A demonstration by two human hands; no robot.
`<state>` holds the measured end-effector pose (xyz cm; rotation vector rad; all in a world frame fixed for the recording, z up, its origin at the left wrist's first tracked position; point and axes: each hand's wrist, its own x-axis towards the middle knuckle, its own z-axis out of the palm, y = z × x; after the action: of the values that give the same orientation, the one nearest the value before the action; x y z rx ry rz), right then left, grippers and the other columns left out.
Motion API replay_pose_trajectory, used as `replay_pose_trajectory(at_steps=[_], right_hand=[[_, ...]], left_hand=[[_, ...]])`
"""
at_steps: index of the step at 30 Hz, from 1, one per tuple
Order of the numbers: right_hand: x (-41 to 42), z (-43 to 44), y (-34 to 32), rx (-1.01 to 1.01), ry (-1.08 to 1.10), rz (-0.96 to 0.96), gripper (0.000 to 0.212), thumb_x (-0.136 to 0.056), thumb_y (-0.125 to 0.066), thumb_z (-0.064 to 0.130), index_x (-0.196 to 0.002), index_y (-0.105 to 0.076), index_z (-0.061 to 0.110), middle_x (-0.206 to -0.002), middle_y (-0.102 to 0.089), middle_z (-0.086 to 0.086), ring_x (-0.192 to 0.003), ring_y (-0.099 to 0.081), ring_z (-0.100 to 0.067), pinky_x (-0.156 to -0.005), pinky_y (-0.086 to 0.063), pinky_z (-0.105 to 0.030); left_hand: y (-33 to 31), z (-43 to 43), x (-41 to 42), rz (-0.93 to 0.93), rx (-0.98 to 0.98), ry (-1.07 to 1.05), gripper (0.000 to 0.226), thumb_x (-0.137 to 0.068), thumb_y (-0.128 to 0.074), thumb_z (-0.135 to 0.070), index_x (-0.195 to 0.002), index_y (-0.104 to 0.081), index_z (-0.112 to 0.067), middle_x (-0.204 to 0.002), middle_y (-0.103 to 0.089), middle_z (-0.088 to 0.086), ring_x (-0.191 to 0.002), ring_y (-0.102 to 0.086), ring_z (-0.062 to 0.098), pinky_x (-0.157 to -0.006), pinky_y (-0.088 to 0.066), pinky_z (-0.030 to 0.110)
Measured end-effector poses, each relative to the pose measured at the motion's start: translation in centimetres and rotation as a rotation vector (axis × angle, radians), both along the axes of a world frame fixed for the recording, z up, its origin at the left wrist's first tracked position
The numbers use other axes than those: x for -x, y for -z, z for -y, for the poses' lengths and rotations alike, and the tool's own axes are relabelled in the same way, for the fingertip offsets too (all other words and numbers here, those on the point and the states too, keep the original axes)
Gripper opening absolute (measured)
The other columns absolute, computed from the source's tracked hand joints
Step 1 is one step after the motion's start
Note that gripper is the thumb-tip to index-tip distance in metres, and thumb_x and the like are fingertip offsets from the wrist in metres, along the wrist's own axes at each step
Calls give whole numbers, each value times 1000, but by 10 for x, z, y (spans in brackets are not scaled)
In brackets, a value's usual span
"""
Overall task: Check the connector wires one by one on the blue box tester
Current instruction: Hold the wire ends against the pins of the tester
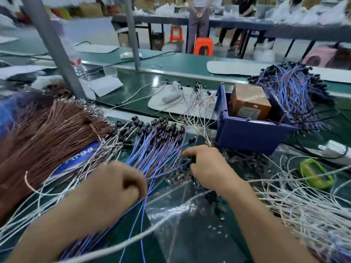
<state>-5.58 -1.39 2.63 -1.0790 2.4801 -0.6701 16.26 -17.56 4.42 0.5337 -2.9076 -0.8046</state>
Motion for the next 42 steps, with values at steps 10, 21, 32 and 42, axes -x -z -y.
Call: replay_pose_trajectory(at_steps=[10, 21, 32, 42], right_hand=[[-11, -21, 8, 247, 308, -367, 13, -92, -61, 20, -93, -69, 31, -78, -57, 7, -86, -59, -27, -71, -39, -35], [13, -94, -20, 1535, 502, 961, 9, -77, -75, 7, -78, -77, 15, -70, -65, -2, -58, -57, -11, -57, -49, -21], [21, -129, -34, 1505, 568, 1147, 34, -103, -44, 17, -72, -58, 10, -64, -55, -5, -69, -68, -24, -70, -61, -38], [17, -147, -28, 569, 410, 566, 26, -101, -58, 25, -89, -80, 18, -69, -69, -9, -38, -30, -9, -38, -24, -21]], left_hand=[[33, -65, 124, -343, 60, -113, 20, -96, -64, -35, -112, -76, -30, -102, -77, -4, -96, -66, 22, -87, -52, 37], [32, -61, 109, -700, -42, -37, 22, -84, -83, -15, -105, -81, -18, -97, -76, -14, -90, -69, -2, -87, -55, 17], [37, -80, 116, -546, -395, -22, 35, -82, -84, -10, -92, -81, -44, -85, -77, -23, -82, -71, -3, -76, -52, 9], [19, -90, 134, -447, -829, -255, 29, -73, -87, 1, -74, -83, -28, -77, -79, -2, -71, -72, 8, -67, -55, 16]])
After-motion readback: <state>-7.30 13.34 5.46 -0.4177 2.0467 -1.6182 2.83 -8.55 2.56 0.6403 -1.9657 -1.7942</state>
